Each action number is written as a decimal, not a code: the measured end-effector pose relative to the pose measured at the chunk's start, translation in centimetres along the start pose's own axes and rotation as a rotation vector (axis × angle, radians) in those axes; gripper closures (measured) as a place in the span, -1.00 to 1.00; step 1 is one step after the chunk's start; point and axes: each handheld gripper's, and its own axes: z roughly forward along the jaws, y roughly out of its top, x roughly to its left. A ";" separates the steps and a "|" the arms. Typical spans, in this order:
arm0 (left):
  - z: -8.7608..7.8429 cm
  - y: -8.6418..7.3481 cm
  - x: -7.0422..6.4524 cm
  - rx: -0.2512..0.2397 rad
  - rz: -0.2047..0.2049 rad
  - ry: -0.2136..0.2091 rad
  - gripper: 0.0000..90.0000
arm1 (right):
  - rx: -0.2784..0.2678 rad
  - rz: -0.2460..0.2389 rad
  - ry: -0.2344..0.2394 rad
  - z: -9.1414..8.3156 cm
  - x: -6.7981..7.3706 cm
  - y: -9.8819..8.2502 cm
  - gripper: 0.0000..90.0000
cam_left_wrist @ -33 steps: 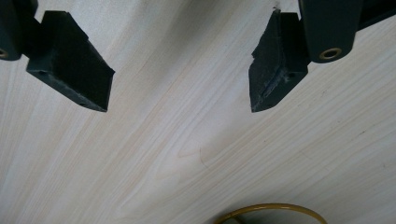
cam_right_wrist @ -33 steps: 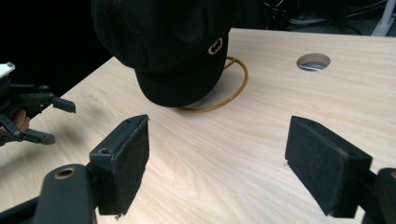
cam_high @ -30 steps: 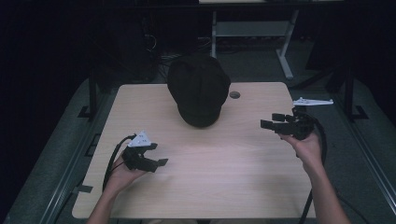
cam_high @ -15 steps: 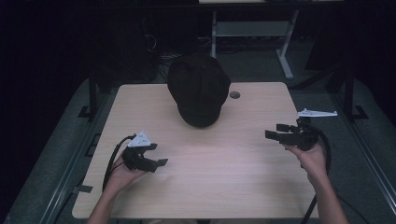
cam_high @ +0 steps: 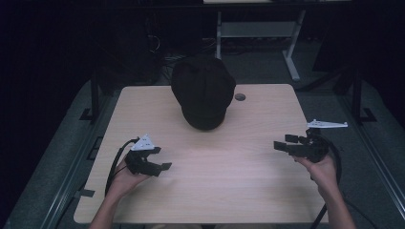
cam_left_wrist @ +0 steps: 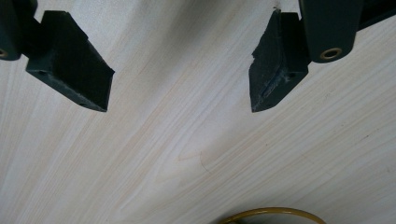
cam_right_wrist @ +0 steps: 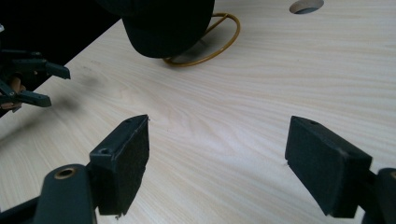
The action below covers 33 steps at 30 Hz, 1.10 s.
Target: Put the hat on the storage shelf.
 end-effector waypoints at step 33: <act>-0.1 -0.4 0.3 -0.010 -0.030 -0.012 -0.53 | 0.010 0.013 0.049 -0.1 1.8 -5.4 -0.53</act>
